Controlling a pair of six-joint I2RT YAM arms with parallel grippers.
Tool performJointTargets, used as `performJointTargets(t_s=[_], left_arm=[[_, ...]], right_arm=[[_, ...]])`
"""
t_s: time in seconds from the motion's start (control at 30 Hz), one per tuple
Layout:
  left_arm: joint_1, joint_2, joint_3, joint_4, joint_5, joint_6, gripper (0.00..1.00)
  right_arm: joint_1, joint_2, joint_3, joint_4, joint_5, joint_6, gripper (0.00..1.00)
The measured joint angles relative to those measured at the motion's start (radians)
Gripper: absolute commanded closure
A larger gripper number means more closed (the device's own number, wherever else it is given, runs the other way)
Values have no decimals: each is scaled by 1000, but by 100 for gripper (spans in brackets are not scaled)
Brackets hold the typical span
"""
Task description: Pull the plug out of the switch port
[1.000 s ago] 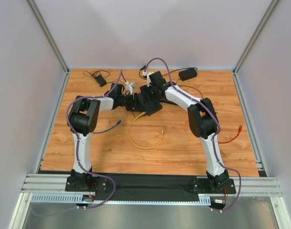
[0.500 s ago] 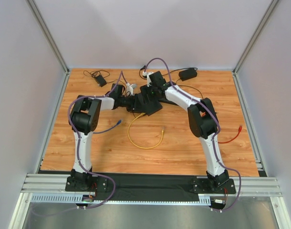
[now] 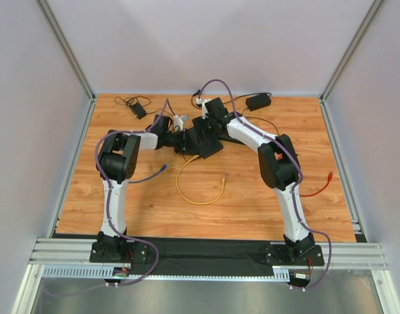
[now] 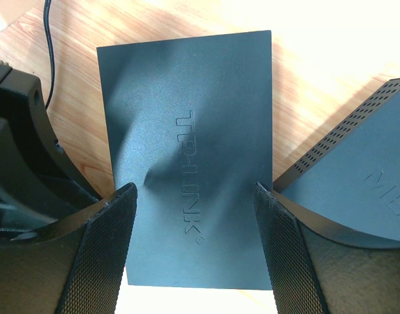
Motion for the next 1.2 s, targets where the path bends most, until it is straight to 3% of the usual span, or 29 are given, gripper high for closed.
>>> performJointTargets(t_s=[0.2,1.2], left_arm=[[2,5,10,-15,8,-2,100],[1,5,26,-52,-3,2,100]], right_arm=[[2,1,3,-3,6,0,27],[30,-44,-42,-128,17,-188,20]])
